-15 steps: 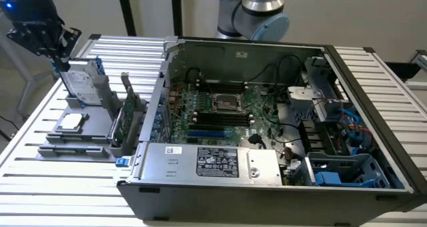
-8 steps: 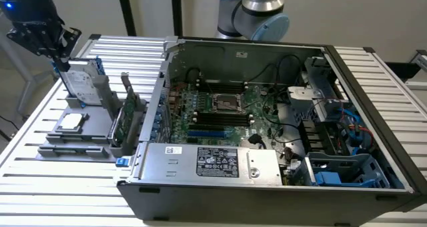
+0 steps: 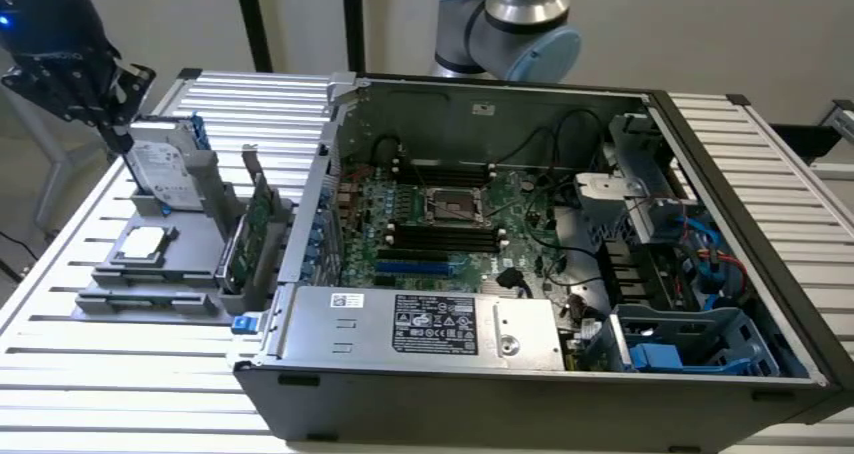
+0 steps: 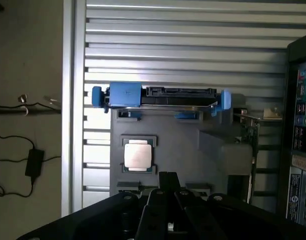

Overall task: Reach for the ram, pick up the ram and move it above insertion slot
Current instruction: 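Reach for the ram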

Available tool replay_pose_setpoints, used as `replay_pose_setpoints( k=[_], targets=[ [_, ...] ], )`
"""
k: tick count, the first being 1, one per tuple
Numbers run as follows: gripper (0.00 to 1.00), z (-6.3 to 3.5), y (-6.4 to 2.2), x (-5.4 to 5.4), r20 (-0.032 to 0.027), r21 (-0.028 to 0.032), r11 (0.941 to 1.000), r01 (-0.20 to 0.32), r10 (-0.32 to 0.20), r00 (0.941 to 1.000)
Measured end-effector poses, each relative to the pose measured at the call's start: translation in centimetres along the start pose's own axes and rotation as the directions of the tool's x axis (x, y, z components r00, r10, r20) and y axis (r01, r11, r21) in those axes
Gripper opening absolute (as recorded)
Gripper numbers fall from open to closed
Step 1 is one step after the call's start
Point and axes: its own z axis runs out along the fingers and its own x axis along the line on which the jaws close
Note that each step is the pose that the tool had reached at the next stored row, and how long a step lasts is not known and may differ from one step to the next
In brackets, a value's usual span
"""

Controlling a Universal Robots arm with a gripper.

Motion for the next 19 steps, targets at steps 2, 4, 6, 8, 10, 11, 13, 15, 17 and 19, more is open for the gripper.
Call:
replay_pose_setpoints(
  k=[2,4,6,8,10,11,13,15,17,19],
  targets=[
    [0.11,-0.04,-0.9,0.0,-0.0002,0.0001,1.0,0.0,0.0,1.0],
    [0.11,-0.06,-1.79,0.0,-0.0001,0.0001,1.0,0.0,0.0,1.0],
    [0.11,-0.08,-2.7,0.0,-0.0002,0.0001,1.0,0.0,0.0,1.0],
    [0.11,-0.09,-3.64,0.0,-0.0001,0.0,1.0,0.0,0.0,1.0],
    [0.11,-0.1,-4.54,-0.1,-0.0001,0.0,1.0,0.0,0.0,1.0],
    [0.11,-0.1,-4.99,-0.2,-0.0002,0.0001,1.0,0.0,0.0,1.0],
    [0.11,-0.09,-5.86,-0.4,0.0,0.0,1.0,0.0,0.0,1.0],
    [0.11,-0.09,-6.66,-0.7,-0.0001,0.0,1.0,0.0,0.0,1.0],
    [0.11,-0.09,-7.41,-1.1,-0.0001,0.0,1.0,0.0,0.0,1.0],
    [0.11,-0.08,-8.03,-1.5,-0.0001,0.0001,1.0,0.0,0.0,1.0]
  ],
)
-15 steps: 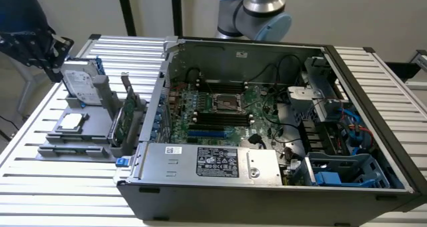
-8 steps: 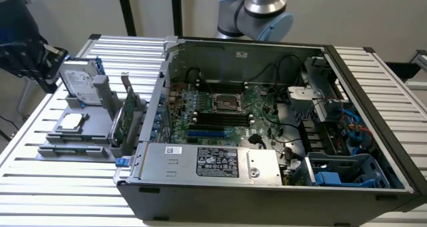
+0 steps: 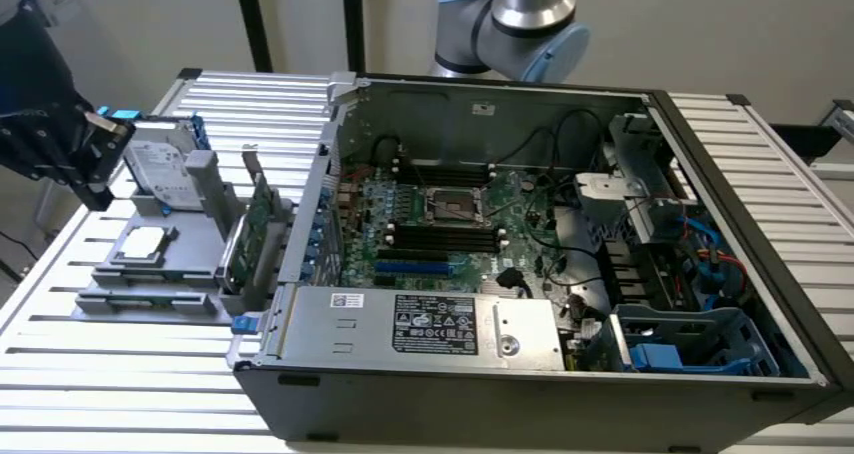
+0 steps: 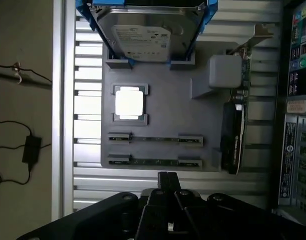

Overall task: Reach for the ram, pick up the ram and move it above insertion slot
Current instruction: 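Reach for the ram, then pick up the ram and move it above insertion slot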

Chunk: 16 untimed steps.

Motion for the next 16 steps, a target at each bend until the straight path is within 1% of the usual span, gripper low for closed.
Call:
replay_pose_setpoints(
  k=[2,4,8,10,12,16],
  targets=[
    [0.11,0.01,-0.49,-0.5,0.0001,-0.0001,1.0,0.0,0.0,1.0],
    [0.11,0.0,-0.81,-1.1,0.0001,-0.0001,1.0,0.0,0.0,1.0],
    [0.11,0.0,-0.86,-1.3,0.0,-0.0004,1.0,0.002,-0.002,1.0],
    [0.11,0.0,-0.86,-1.3,-0.001,-0.0004,0.9994,0.034,-0.034,0.9994],
    [0.11,0.0,-0.86,-1.3,-0.0021,-0.0005,0.9976,0.07,-0.07,0.9976],
    [0.11,0.0,-0.86,-1.3,-0.0049,-0.0007,0.9898,0.143,-0.143,0.9898]
  ],
)
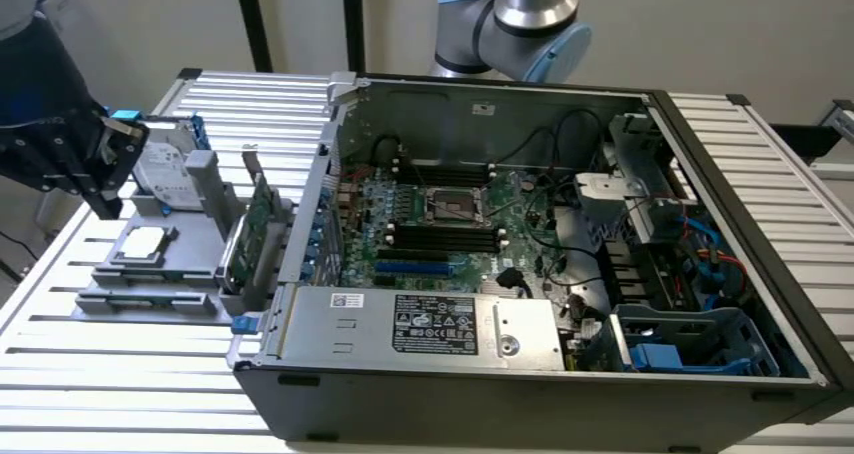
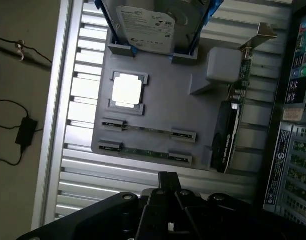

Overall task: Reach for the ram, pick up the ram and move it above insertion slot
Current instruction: 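Pick up the ram and move it above insertion slot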

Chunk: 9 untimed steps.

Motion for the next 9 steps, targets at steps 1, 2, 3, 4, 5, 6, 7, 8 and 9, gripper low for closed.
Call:
replay_pose_setpoints(
  k=[1,2,3,4,5,6,7,8,9],
  targets=[
    [0.11,0.0,0.0,0.0,-0.0006,0.0,0.9998,0.018,-0.018,0.9998],
    [0.11,0.0,0.0,0.0,-0.0014,-0.0001,0.9994,0.036,-0.036,0.9994],
    [0.11,0.0,0.0,0.0,-0.002,-0.0001,0.9985,0.054,-0.054,0.9985],
    [0.11,0.0,0.0,0.0,-0.0027,-0.0002,0.9973,0.073,-0.073,0.9973],
    [0.11,0.0,0.0,0.0,-0.0034,-0.0002,0.9958,0.091,-0.091,0.9958],
    [0.11,0.0,0.0,0.0,-0.004,-0.0003,0.9941,0.108,-0.108,0.9941],
    [0.11,0.0,0.0,0.0,-0.0048,-0.0003,0.9918,0.128,-0.128,0.9918],
    [0.11,0.0,0.0,0.0,-0.0055,-0.0004,0.9895,0.144,-0.144,0.9895],
    [0.11,0.0,0.0,0.0,-0.0061,-0.0005,0.9868,0.162,-0.162,0.9868]
  ],
)
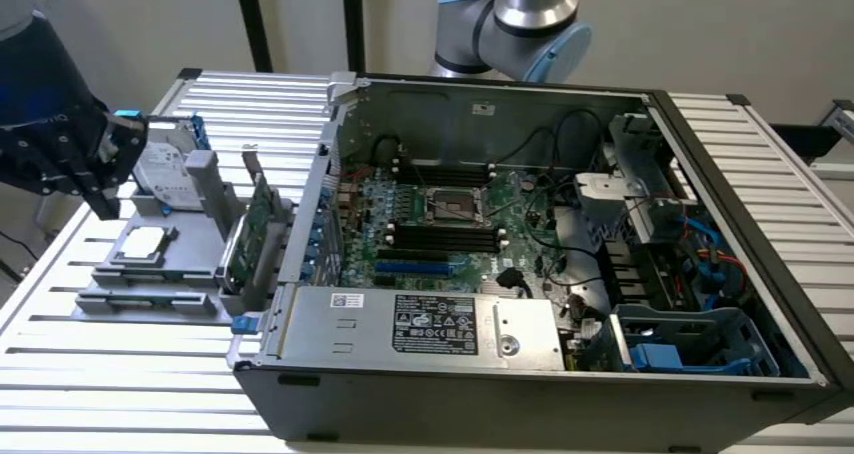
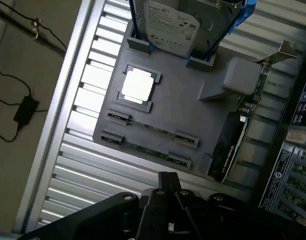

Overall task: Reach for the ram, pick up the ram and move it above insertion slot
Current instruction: 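Pick up the ram and move it above insertion slot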

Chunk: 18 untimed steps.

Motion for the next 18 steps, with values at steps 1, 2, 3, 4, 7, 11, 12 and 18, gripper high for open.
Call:
replay_pose_setpoints(
  k=[1,2,3,4,7,11,12,18],
  targets=[
    [0.11,0.0,0.0,0.0,-0.0008,0.0,0.9998,0.02,-0.02,0.9998],
    [0.11,0.0,0.0,0.0,-0.0014,0.0,0.9993,0.037,-0.037,0.9993],
    [0.11,0.0,0.0,0.0,-0.0021,-0.0001,0.9984,0.056,-0.056,0.9984],
    [0.11,0.0,0.0,0.0,-0.0029,-0.0001,0.9972,0.074,-0.074,0.9972],
    [0.11,0.0,0.0,0.0,-0.0048,-0.0003,0.9918,0.128,-0.128,0.9918],
    [0.11,0.0,0.0,0.0,-0.0075,-0.0008,0.98,0.199,-0.199,0.9799],
    [0.11,0.0,0.0,0.0,-0.0082,-0.0009,0.9762,0.217,-0.217,0.9762],
    [0.11,0.0,0.0,0.0,-0.0123,-0.002,0.9469,0.322,-0.322,0.9468]
  ],
)
